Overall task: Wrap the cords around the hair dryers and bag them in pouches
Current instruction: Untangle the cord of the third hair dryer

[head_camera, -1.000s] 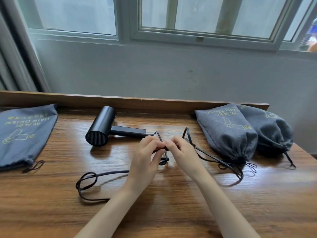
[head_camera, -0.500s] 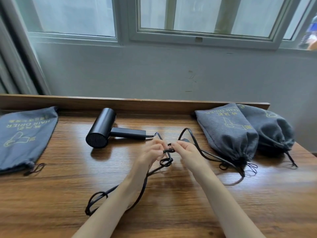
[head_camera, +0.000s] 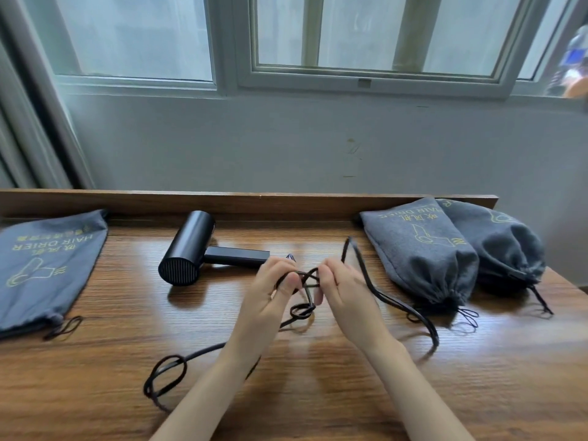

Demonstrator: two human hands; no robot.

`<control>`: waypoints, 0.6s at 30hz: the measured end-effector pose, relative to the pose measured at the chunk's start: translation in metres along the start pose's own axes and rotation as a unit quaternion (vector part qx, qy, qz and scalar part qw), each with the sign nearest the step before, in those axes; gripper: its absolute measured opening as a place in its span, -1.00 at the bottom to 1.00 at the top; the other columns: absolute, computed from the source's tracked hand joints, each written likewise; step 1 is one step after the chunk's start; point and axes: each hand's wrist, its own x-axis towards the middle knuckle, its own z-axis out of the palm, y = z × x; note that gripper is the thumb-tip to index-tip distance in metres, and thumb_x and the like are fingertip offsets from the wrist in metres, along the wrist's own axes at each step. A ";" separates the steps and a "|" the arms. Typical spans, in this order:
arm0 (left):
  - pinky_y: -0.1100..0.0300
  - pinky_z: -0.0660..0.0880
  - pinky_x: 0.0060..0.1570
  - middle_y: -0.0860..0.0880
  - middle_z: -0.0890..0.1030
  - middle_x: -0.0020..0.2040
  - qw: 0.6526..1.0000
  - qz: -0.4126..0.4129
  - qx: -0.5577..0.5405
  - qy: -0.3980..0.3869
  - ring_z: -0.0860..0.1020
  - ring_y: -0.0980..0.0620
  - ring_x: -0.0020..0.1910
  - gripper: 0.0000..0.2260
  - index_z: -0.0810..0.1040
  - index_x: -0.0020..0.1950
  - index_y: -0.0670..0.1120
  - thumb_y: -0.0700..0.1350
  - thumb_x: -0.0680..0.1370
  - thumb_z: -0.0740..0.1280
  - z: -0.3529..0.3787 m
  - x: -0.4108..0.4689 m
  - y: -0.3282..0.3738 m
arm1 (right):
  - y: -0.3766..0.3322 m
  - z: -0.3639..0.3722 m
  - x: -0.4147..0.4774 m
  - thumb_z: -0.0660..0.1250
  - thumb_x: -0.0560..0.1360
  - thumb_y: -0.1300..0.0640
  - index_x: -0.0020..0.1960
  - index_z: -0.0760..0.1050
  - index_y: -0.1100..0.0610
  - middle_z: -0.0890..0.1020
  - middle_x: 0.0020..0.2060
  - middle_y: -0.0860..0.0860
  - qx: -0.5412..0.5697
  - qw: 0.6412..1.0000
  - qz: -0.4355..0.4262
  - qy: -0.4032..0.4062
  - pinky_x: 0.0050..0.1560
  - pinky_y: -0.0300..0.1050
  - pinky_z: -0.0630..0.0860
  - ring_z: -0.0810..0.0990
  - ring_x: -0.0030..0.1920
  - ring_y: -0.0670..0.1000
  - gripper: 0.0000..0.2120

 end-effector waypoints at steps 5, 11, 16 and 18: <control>0.21 0.43 0.15 -0.02 0.58 -0.18 0.967 -0.074 -0.238 -0.048 0.54 0.02 -0.01 -0.80 0.61 -0.24 -0.04 -0.16 0.50 0.22 -0.002 -0.001 0.011 | 0.010 -0.012 0.006 -0.07 0.54 -0.09 -0.25 0.32 -0.06 0.52 -0.26 -0.28 -0.025 0.995 0.009 0.097 0.28 -0.05 0.29 0.38 -0.11 -0.29 -0.71; 0.21 0.44 0.07 -0.01 0.52 -0.46 0.954 -0.148 -0.225 -0.131 0.50 0.08 -0.34 -0.66 0.46 -0.51 -0.10 -0.06 0.43 0.12 -0.008 0.011 0.002 | 0.017 -0.011 0.007 -0.14 0.50 -0.16 -0.21 0.31 -0.07 0.43 -0.30 -0.29 -0.097 0.992 0.023 0.073 0.31 0.30 0.24 0.42 -0.08 -0.16 -0.68; 0.06 0.47 -0.19 -0.03 0.58 -0.35 0.955 -0.093 0.222 -0.171 0.45 0.10 -0.43 -0.68 0.49 -0.21 -0.12 0.09 0.57 0.16 0.009 0.004 0.001 | 0.026 0.002 0.004 -0.16 0.43 -0.23 -0.16 0.31 -0.04 0.56 -0.39 -0.04 -0.133 0.991 0.007 0.016 0.01 0.05 0.41 0.47 -0.24 0.04 -0.62; 0.01 0.47 -0.21 0.01 0.54 -0.37 0.946 -0.073 0.267 -0.171 0.44 0.06 -0.41 -0.76 0.44 -0.19 -0.09 -0.01 0.61 0.15 0.012 0.006 0.004 | 0.021 0.004 0.003 -0.14 0.45 -0.18 -0.15 0.33 -0.01 0.49 -0.45 -0.10 -0.120 0.992 -0.025 0.018 0.05 -0.09 0.30 0.40 -0.30 -0.09 -0.64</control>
